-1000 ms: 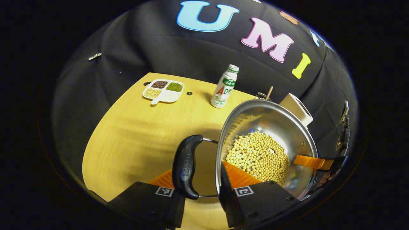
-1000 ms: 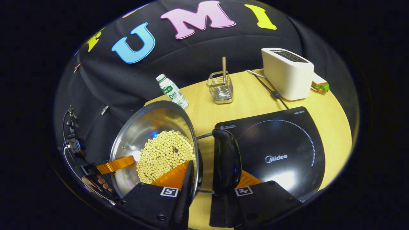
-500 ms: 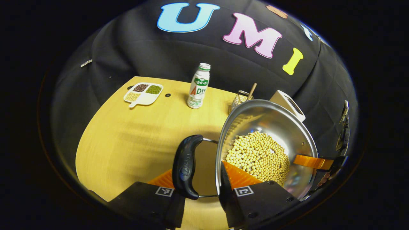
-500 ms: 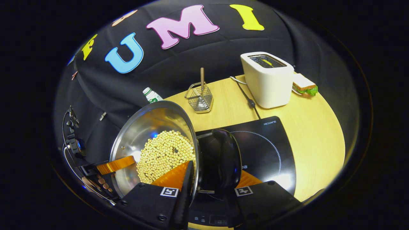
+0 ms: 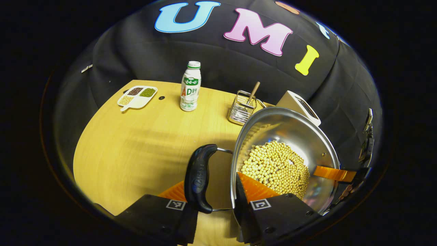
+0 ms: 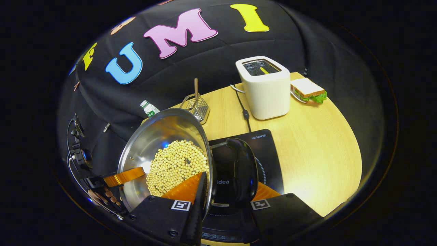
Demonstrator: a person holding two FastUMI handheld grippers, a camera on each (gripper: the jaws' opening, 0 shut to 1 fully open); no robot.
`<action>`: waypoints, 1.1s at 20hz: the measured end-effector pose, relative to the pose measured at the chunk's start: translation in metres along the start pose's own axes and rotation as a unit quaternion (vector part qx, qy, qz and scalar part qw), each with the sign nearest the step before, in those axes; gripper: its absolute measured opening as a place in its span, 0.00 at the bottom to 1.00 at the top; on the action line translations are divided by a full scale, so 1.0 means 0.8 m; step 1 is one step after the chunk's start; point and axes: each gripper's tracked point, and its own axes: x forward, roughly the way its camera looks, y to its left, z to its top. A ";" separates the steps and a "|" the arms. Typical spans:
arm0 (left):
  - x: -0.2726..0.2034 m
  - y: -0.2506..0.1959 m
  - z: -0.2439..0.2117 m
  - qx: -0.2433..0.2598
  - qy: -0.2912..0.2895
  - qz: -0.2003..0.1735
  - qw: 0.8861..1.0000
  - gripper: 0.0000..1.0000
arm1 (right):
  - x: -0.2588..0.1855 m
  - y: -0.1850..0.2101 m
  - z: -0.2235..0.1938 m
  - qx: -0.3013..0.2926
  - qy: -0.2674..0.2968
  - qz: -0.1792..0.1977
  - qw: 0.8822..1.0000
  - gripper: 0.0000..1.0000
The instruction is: First push the handle of the pot to place it horizontally, then grasp the pot with both hands and set it on the induction cooktop.
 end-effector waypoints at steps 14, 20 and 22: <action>0.060 -0.059 -0.030 0.007 0.018 0.003 1.000 0.54 | 0.024 -0.086 -0.011 0.016 0.026 -0.015 0.999 0.48; 0.075 -0.058 -0.036 0.008 0.024 0.011 1.000 0.54 | 0.040 -0.096 -0.019 0.017 0.037 -0.013 0.999 0.48; 0.077 -0.058 -0.048 0.000 0.035 0.011 0.999 0.54 | 0.042 -0.100 -0.026 0.016 0.042 -0.016 0.999 0.49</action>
